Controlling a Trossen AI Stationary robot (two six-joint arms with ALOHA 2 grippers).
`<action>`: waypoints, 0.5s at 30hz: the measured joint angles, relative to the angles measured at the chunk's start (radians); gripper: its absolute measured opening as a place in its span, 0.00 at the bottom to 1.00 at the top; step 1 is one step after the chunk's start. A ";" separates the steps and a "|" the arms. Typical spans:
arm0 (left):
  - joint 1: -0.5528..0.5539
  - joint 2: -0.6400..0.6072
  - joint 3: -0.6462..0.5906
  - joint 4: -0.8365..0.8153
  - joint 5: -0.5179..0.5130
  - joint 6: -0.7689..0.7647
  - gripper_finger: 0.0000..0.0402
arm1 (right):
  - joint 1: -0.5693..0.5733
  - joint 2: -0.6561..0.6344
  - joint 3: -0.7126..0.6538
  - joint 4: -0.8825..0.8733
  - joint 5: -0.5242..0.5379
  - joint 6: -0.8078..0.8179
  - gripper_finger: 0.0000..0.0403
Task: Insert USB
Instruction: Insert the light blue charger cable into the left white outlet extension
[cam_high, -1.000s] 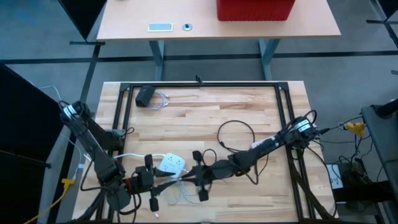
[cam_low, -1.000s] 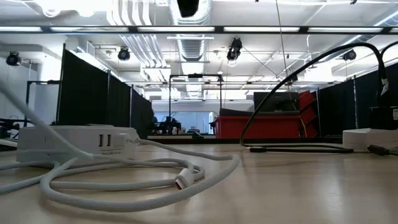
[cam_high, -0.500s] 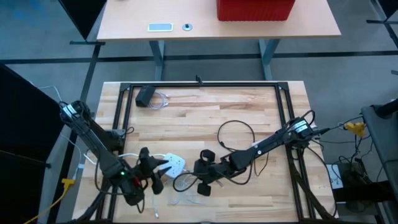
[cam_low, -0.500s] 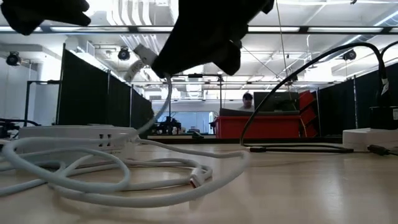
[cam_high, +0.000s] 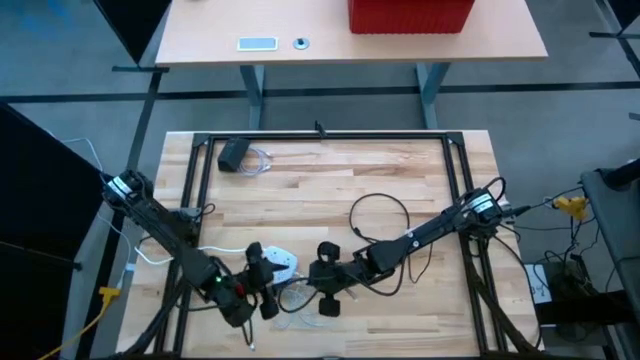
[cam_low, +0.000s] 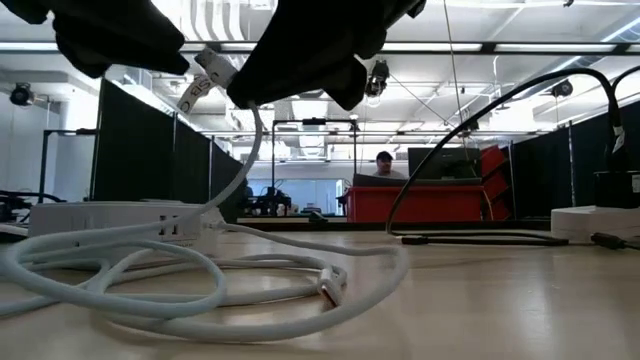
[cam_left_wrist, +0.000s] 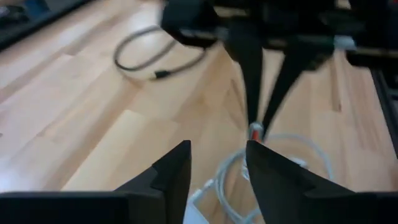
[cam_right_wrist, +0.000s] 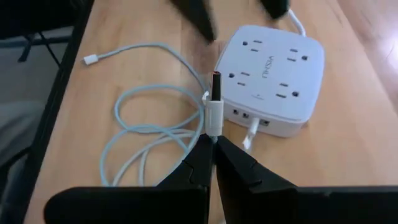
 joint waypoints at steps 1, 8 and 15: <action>0.008 0.003 0.000 0.018 0.041 0.017 0.42 | 0.001 0.000 0.000 0.000 0.001 -0.009 0.00; 0.037 0.033 0.000 0.128 0.128 0.127 0.50 | 0.003 0.000 0.002 0.000 0.000 -0.080 0.00; 0.049 0.033 0.000 0.126 0.123 0.127 0.43 | 0.005 0.000 0.003 0.000 0.000 -0.102 0.00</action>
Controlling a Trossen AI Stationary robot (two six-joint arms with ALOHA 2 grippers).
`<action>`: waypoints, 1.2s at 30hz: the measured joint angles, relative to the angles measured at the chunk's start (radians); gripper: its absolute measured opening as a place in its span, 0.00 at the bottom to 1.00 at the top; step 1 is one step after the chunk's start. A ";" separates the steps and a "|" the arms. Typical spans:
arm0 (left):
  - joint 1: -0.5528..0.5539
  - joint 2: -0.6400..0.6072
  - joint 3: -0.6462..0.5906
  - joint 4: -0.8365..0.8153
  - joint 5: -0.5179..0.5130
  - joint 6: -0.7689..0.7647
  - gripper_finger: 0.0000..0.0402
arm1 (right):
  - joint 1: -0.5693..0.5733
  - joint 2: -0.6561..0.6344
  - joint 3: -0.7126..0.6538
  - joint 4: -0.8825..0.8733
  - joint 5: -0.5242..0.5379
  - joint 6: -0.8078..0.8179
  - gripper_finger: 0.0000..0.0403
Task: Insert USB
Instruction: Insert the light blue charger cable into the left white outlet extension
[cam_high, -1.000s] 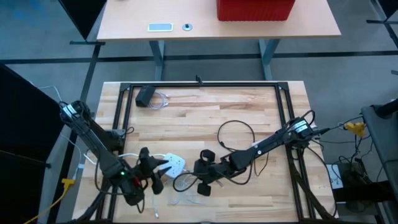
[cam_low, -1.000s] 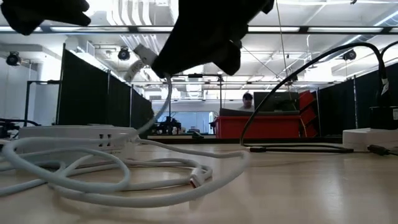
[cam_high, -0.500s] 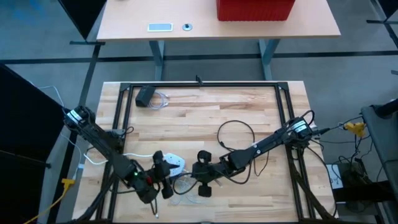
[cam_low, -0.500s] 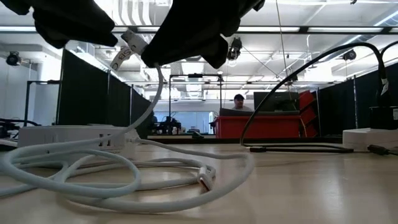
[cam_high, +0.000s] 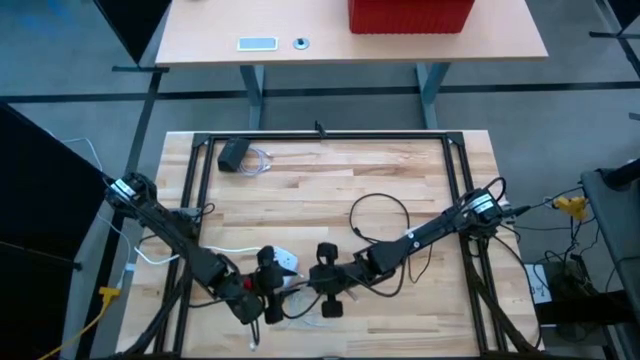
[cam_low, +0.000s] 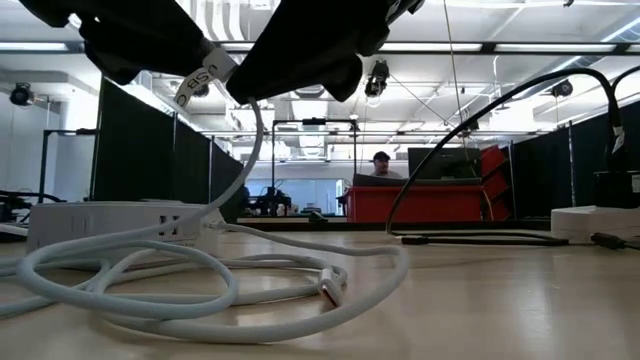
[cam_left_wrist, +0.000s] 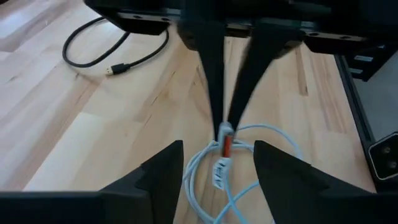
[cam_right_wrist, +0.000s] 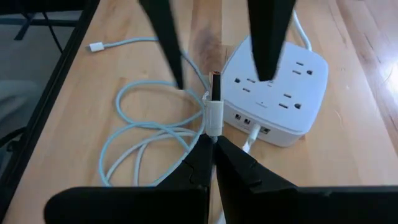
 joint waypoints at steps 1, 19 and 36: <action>0.002 0.000 0.000 0.000 0.000 0.001 0.40 | 0.000 0.000 0.000 0.000 0.000 0.000 0.00; 0.008 0.000 0.000 0.018 0.027 0.030 0.01 | 0.000 0.000 0.000 -0.001 0.000 -0.003 0.00; 0.026 0.000 0.000 0.037 0.073 0.050 0.26 | 0.002 0.000 0.000 0.001 0.000 -0.017 0.00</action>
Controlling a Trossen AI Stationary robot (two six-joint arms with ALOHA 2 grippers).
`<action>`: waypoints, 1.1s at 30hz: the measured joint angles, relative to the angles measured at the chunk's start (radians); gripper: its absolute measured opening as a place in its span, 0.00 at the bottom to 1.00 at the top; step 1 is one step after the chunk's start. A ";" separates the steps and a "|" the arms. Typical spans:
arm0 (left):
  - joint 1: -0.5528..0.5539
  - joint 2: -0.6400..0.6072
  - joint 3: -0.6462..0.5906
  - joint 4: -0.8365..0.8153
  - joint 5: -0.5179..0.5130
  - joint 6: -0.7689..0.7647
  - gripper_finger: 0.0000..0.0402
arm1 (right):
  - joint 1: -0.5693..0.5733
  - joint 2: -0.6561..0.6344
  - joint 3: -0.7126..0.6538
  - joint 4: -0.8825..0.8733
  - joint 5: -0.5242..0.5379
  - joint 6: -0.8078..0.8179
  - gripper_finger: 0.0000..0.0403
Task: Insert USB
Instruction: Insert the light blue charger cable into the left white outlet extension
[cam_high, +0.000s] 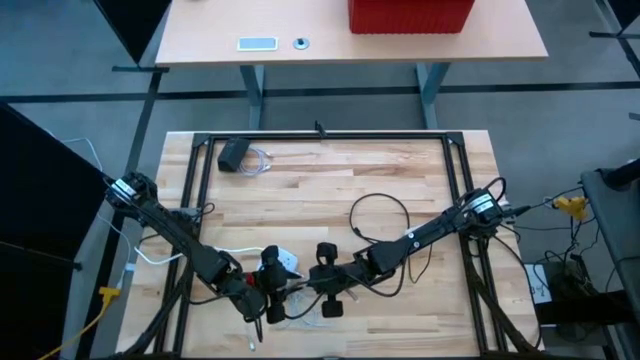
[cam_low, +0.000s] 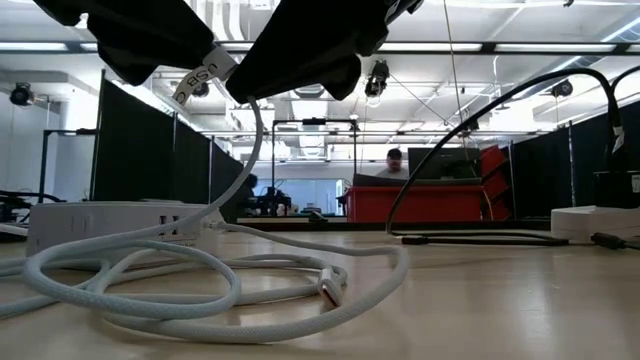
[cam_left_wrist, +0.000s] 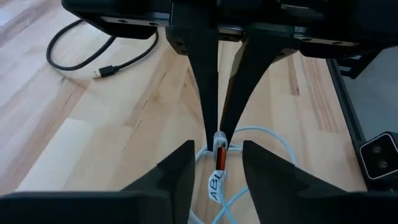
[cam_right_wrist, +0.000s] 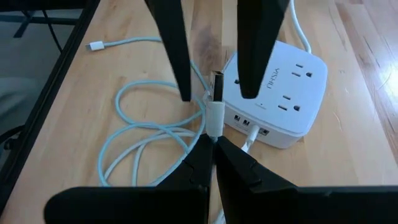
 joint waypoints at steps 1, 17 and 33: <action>0.000 0.000 0.000 -0.002 0.006 0.000 0.22 | 0.000 0.000 0.000 0.000 0.000 0.000 0.00; -0.016 -0.005 0.000 -0.001 0.008 -0.002 0.01 | 0.023 -0.009 0.000 0.000 0.000 -0.004 0.03; -0.240 -0.037 0.000 0.034 -0.341 -0.010 0.01 | 0.066 -0.015 -0.044 0.322 0.088 -0.019 0.43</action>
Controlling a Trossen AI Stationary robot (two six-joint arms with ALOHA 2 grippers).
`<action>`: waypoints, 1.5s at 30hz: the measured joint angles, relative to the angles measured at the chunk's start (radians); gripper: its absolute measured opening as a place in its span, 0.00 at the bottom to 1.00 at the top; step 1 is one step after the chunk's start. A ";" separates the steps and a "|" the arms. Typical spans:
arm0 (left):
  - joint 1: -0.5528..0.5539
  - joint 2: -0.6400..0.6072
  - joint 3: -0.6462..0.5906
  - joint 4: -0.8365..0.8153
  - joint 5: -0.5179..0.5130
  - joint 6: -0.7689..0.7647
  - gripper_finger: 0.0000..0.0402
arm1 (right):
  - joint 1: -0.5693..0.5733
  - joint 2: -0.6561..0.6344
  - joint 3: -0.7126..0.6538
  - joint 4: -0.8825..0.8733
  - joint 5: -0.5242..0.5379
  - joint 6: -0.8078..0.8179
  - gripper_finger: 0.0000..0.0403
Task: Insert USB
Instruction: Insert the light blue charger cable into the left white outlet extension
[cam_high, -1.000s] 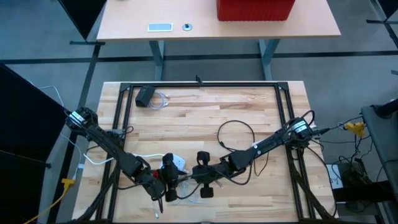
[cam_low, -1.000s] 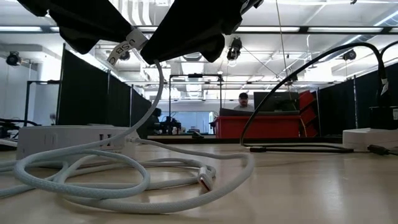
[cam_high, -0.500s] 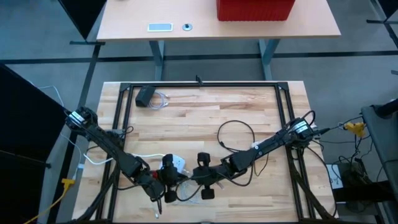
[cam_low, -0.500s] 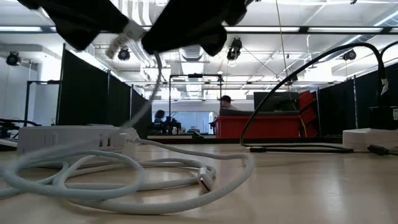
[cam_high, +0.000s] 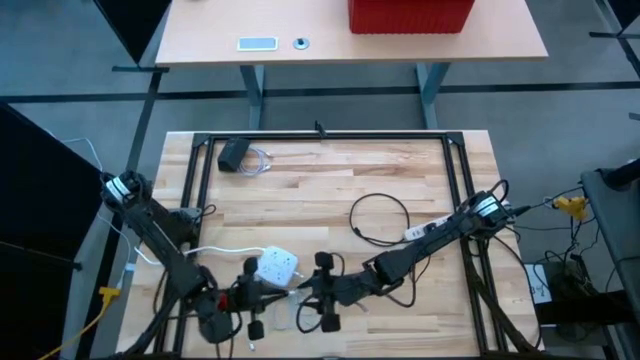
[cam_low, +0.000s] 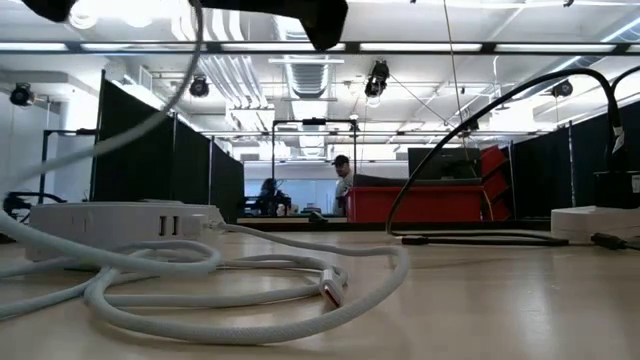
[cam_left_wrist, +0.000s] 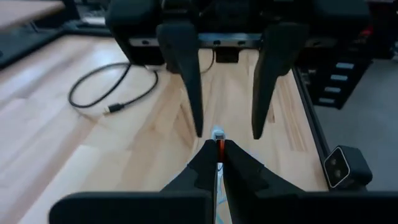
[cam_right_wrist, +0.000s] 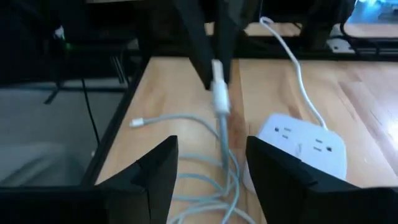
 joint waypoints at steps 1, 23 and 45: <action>-0.015 0.000 0.000 0.002 -0.023 0.000 0.01 | 0.000 0.000 -0.008 0.023 0.000 0.000 0.44; -0.069 0.000 0.000 0.029 -0.106 0.034 0.01 | -0.029 0.068 -0.049 0.381 -0.016 -0.105 0.33; -0.040 0.000 0.000 0.037 -0.061 0.061 0.01 | -0.034 0.068 -0.048 0.378 -0.061 -0.113 0.16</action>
